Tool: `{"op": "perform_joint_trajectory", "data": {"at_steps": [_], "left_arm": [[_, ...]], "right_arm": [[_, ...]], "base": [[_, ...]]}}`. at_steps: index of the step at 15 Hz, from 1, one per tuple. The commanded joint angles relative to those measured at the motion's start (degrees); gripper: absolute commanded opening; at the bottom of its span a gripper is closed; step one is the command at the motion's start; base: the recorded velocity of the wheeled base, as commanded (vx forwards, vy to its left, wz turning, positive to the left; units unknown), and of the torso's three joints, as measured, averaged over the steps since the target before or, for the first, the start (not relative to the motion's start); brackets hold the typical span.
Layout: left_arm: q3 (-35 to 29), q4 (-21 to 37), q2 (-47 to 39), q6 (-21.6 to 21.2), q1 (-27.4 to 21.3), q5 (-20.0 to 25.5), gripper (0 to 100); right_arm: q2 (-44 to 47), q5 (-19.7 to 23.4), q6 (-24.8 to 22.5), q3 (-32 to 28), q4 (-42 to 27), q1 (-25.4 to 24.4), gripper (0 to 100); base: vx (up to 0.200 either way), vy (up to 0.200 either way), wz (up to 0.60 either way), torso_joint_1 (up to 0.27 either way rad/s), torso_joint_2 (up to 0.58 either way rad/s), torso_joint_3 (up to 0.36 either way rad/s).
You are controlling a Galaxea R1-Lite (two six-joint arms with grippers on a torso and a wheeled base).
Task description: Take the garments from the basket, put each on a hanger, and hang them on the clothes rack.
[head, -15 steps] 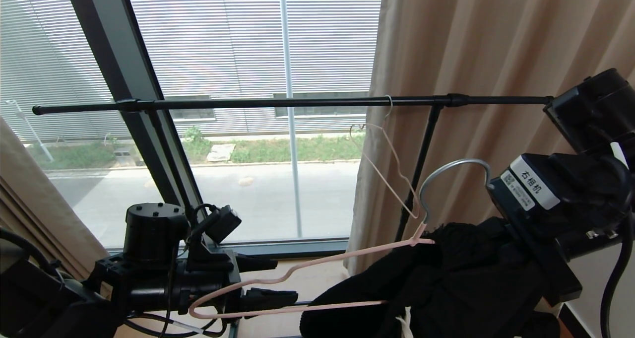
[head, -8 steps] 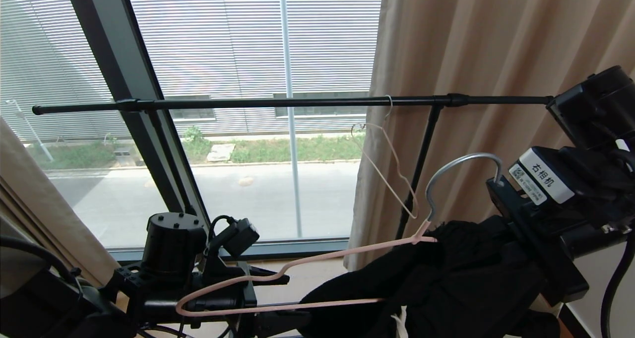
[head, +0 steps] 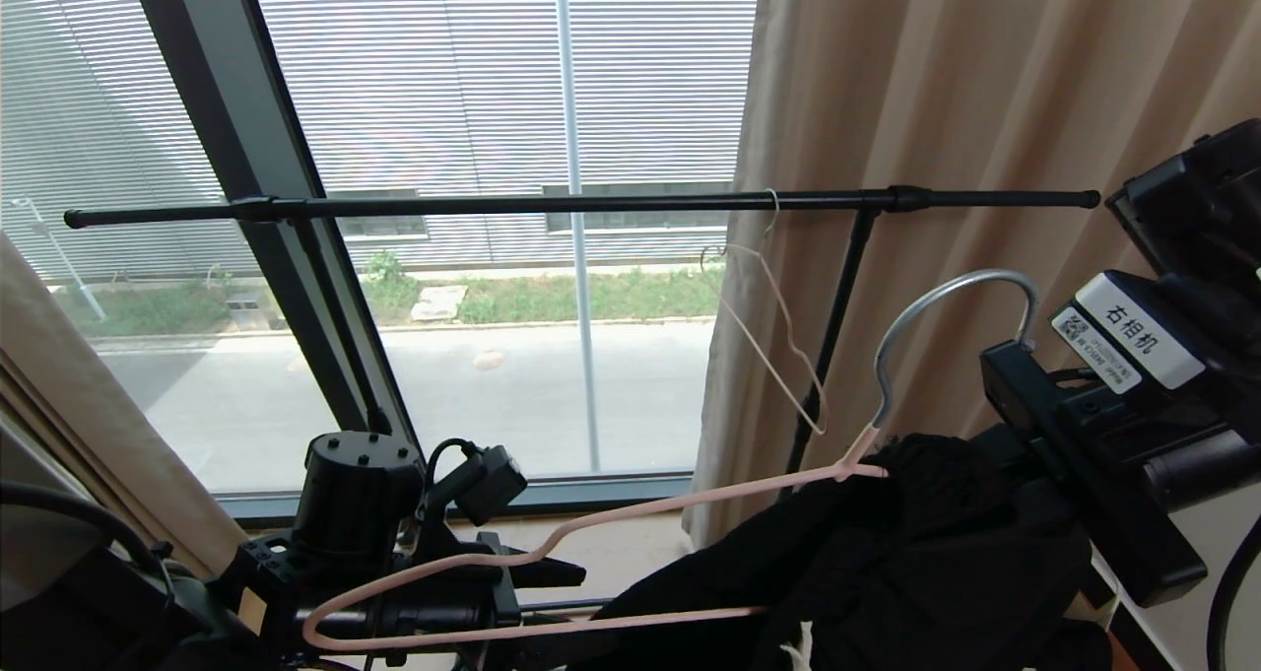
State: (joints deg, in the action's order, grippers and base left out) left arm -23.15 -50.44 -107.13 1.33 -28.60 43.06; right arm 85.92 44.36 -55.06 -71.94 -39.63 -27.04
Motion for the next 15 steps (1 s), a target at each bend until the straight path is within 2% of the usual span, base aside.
{"op": "perform_joint_trajectory", "data": {"at_steps": [1,3,7,10,15], "left_arm": [[-0.1,0.0,0.0,0.0,0.0,0.0,0],[-0.2,-0.1,0.3,0.1,0.3,0.0,0],[-0.9,-0.1,1.2,0.1,2.4,-0.3,0],[-2.4,-0.1,1.3,0.2,5.7,-0.3,0],[-4.0,0.0,2.5,0.1,10.4,-0.3,0]], "right_arm": [[-0.3,0.0,0.0,0.0,0.0,0.0,0],[-0.8,0.2,0.0,0.0,0.8,0.7,0],[-2.2,2.9,0.6,2.6,3.7,6.3,0],[-2.6,2.9,0.6,7.6,8.6,9.1,0],[-2.2,2.4,0.6,10.0,9.2,10.6,0]], "base": [[0.0,0.0,0.0,0.0,0.0,0.0],[0.0,0.0,0.0,0.0,0.0,0.0],[0.0,0.0,0.0,0.0,0.0,0.0],[0.0,0.0,0.0,0.0,0.0,0.0],[0.0,0.0,0.0,0.0,0.0,0.0]]}}
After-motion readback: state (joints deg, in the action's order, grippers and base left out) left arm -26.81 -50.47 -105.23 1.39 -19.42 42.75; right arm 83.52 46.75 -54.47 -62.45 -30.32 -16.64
